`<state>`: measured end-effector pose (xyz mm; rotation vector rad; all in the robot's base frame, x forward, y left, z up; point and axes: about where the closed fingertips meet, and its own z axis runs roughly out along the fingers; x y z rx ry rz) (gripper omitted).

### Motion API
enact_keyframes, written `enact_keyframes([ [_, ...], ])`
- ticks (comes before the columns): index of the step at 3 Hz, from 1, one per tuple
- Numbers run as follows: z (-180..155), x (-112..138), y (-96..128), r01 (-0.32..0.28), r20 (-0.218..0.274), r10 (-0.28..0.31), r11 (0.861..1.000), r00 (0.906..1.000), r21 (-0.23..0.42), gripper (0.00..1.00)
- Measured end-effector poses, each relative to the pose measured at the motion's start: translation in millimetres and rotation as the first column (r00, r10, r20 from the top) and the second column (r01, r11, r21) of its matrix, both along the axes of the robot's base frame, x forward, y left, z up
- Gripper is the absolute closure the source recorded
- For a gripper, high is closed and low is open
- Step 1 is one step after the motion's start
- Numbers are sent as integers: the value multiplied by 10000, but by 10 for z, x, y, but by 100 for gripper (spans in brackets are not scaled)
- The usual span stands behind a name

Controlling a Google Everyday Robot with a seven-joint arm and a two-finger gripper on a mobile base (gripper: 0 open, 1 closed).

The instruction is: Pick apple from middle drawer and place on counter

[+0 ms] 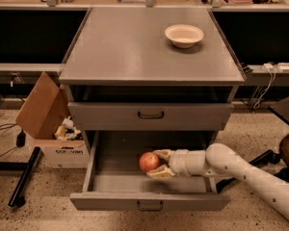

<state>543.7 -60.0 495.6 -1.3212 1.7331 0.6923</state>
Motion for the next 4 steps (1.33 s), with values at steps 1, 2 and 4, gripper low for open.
enact_keyframes([
  [1, 0, 0, 0, 0, 0, 0, 10000, 10000, 0, 100],
  [2, 374, -59, 143, -370, 433, 371, 9993, 9984, -50, 100],
  [4, 1663, -304, 616, -1526, 1960, 1663, 9848, 9664, -829, 100],
])
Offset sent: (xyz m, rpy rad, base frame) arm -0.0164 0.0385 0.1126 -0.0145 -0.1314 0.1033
